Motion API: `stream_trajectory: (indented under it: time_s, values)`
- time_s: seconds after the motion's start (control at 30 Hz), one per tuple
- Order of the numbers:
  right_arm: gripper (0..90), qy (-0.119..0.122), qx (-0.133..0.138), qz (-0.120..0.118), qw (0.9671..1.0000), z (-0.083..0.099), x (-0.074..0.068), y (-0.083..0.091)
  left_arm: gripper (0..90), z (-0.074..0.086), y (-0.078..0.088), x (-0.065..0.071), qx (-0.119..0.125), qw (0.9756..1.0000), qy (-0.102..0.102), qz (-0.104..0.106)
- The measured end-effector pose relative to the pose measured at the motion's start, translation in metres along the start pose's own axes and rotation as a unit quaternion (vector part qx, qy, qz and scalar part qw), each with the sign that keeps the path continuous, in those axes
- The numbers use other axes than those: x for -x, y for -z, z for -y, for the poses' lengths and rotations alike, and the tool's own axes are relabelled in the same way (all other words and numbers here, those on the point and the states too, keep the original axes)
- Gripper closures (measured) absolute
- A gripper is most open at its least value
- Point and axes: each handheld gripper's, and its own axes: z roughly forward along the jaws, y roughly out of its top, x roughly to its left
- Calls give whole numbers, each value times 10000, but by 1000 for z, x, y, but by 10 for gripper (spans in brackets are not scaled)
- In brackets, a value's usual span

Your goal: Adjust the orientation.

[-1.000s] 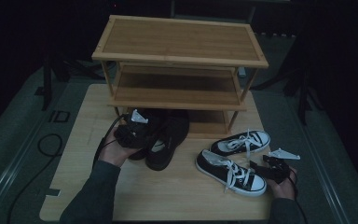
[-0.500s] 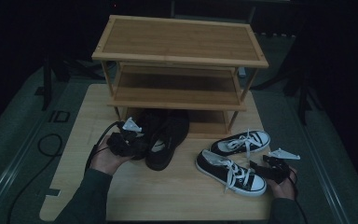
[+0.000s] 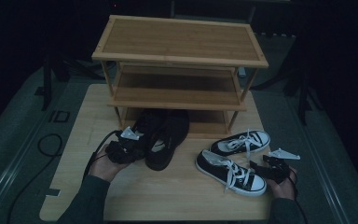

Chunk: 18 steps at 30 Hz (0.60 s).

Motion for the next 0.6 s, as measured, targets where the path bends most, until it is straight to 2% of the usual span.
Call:
stream_trajectory:
  time_s: [0.17, 0.6]
  values:
    - [295, 1, -1, 1, 10000, 0, 0, 0, 899, 6, -7, 1, -109, 9999, -6, 84]
    - [295, 1, -1, 1, 10000, 0, 0, 0, 900, 20, -31, 9, -426, 9990, -6, 131]
